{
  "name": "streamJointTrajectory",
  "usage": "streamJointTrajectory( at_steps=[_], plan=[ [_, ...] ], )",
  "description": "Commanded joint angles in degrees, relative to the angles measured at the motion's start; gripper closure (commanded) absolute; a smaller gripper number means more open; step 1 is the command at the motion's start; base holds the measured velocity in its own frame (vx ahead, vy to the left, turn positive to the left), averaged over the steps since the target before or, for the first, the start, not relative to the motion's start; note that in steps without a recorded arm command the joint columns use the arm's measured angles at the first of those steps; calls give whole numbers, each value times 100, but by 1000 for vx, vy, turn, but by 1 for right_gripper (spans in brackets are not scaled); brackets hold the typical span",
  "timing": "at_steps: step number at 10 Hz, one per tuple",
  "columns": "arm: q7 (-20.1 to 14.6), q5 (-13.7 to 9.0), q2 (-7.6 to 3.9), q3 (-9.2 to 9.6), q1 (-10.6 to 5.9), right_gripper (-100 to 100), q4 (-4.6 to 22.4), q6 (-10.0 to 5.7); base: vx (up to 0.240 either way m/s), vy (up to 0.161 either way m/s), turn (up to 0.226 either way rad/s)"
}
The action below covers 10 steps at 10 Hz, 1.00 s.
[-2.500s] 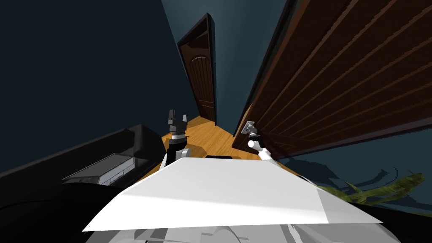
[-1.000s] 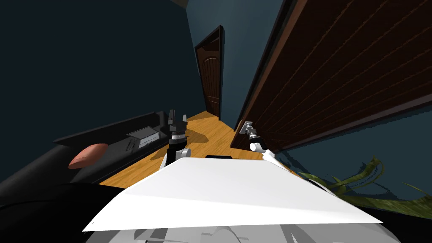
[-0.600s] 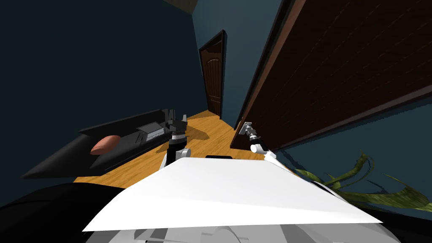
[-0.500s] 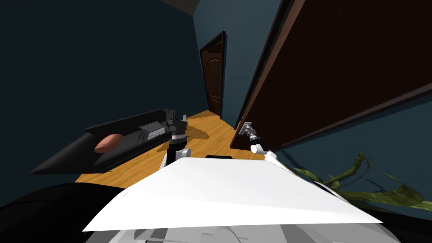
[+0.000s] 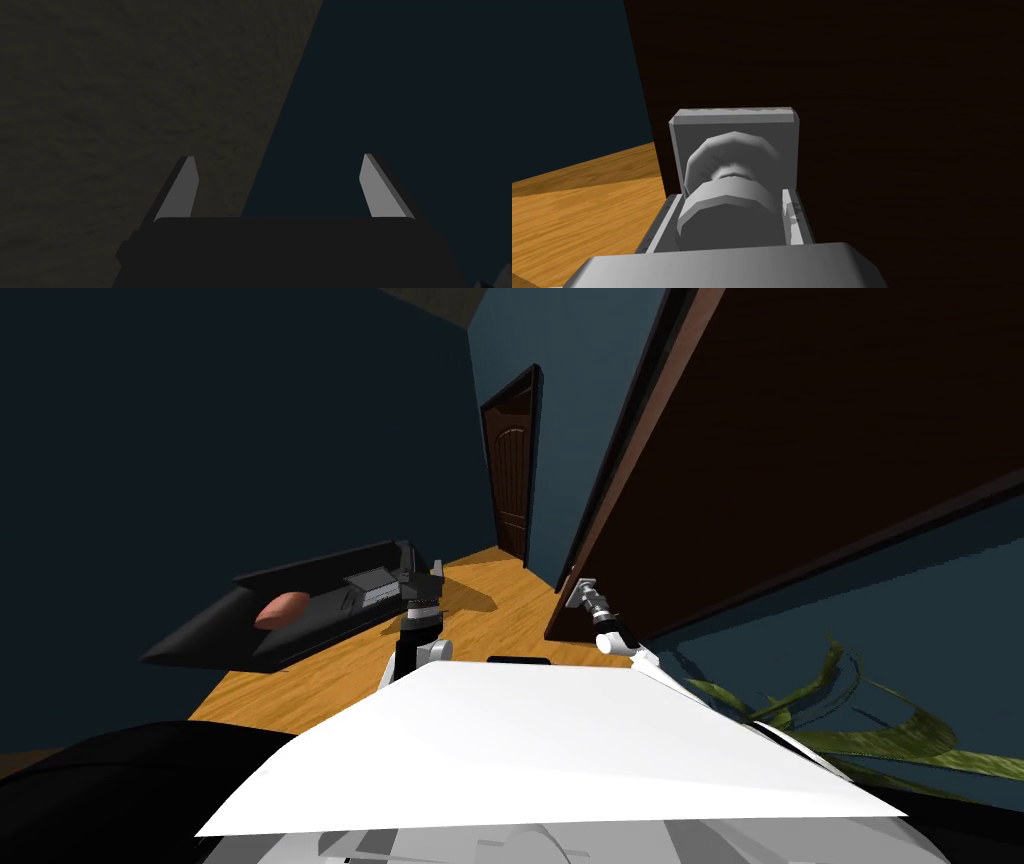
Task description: Pull the door open
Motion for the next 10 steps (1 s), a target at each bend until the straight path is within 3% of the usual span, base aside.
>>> streamJointTrajectory(
  at_steps=[1, 8, 9, 10],
  plan=[
    [-95, 21, -95, 98, 46, 100, -48, -70, -173, -76, 94],
    [-471, 93, -507, 464, 219, 100, -262, -328, -182, -78, 97],
    [-433, 87, -477, 442, 213, 100, -244, -282, -74, -37, 32],
    [-538, 117, -581, 548, 264, 100, -271, -371, -113, -61, 92]
  ],
)
